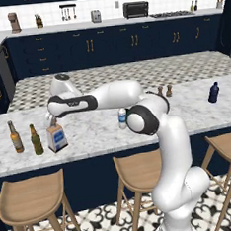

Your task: Move the plastic bottles in the middle to the plastics group, and the glass bottles in the middle to the glass group.

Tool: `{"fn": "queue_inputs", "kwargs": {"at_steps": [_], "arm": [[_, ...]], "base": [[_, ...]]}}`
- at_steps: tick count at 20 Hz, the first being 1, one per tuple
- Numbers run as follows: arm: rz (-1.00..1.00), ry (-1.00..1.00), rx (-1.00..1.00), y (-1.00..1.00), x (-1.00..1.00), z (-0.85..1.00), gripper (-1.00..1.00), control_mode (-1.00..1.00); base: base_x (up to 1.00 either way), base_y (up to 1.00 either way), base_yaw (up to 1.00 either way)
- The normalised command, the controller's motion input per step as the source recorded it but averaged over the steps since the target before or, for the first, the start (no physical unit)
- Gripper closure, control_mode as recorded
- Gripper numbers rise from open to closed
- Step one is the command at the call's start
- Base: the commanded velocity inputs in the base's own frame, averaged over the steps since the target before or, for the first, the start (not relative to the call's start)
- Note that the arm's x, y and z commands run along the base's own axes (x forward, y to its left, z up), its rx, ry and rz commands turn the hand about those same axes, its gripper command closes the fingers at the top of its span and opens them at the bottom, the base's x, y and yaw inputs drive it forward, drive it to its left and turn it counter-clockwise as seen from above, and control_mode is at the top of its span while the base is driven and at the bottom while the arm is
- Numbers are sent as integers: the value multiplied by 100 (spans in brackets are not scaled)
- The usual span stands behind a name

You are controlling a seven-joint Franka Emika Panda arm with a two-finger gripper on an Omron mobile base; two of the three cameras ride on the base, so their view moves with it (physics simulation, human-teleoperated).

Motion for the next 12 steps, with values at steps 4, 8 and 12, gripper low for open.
{"fn": "queue_inputs", "kwargs": {"at_steps": [4,8,12], "arm": [[0,0,0,3,0,0,-100,-100],[0,0,0,2,0,2,-100,-100],[0,0,-1,0,0,7,-100,-100]], "base": [[0,0,0],[0,0,0],[0,0,0]]}}
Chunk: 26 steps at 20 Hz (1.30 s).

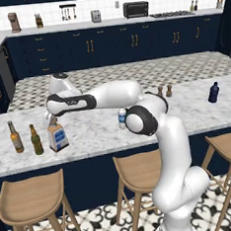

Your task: Move the plastic bottles in the middle to the plastics group, and the glass bottles in the middle to the glass group.

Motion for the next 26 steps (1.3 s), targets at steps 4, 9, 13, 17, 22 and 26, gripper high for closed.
{"fn": "queue_inputs", "kwargs": {"at_steps": [4,9,13,17,22,26], "arm": [[0,0,0,0,0,10,-100,-100],[0,0,0,-4,0,21,-100,-100],[-9,0,0,-29,-20,12,-100,-100],[-15,0,0,-52,-32,0,-100,-100],[-17,0,0,-54,-33,0,-100,-100],[-19,0,0,-66,-14,0,-100,-100]], "base": [[0,0,0],[0,0,0],[0,0,0],[0,0,0],[0,0,0],[0,0,0]]}}
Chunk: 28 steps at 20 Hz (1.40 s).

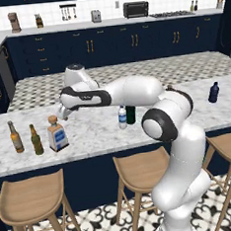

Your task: Move the plastic bottles in the middle to the plastics group, and the glass bottles in the middle to the glass group.

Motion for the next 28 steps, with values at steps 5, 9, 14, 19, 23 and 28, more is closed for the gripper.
{"fn": "queue_inputs", "kwargs": {"at_steps": [5,9,14,19,23,28], "arm": [[-27,0,0,-52,0,0,-100,-100],[-30,0,0,-46,0,0,-100,-100],[-25,0,0,-41,0,-4,-100,-100],[-14,0,0,-26,0,-1,-100,-100],[-25,0,0,-16,16,0,-100,-100],[-32,-1,8,-50,30,-2,-100,-100]], "base": [[0,0,0],[0,0,0],[0,0,0],[0,0,0],[0,0,0],[0,0,0]]}}
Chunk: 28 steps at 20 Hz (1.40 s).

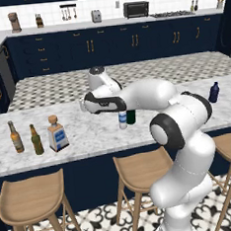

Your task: Move the plastic bottles in the middle to the plastics group, and the glass bottles in the middle to the glass group.

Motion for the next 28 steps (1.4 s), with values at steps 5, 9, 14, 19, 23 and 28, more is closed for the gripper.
{"fn": "queue_inputs", "kwargs": {"at_steps": [5,9,14,19,23,28], "arm": [[-15,0,14,-90,22,-4,-100,-100],[0,0,12,-65,34,-9,-100,-100],[0,0,2,-38,20,-7,-100,-100],[-2,6,-1,-20,0,0,-100,-100],[-1,10,-4,0,-31,13,-100,-100],[1,3,-3,0,10,-10,-100,-100]], "base": [[0,0,0],[0,0,0],[0,0,0],[0,0,0],[0,0,0],[0,0,0]]}}
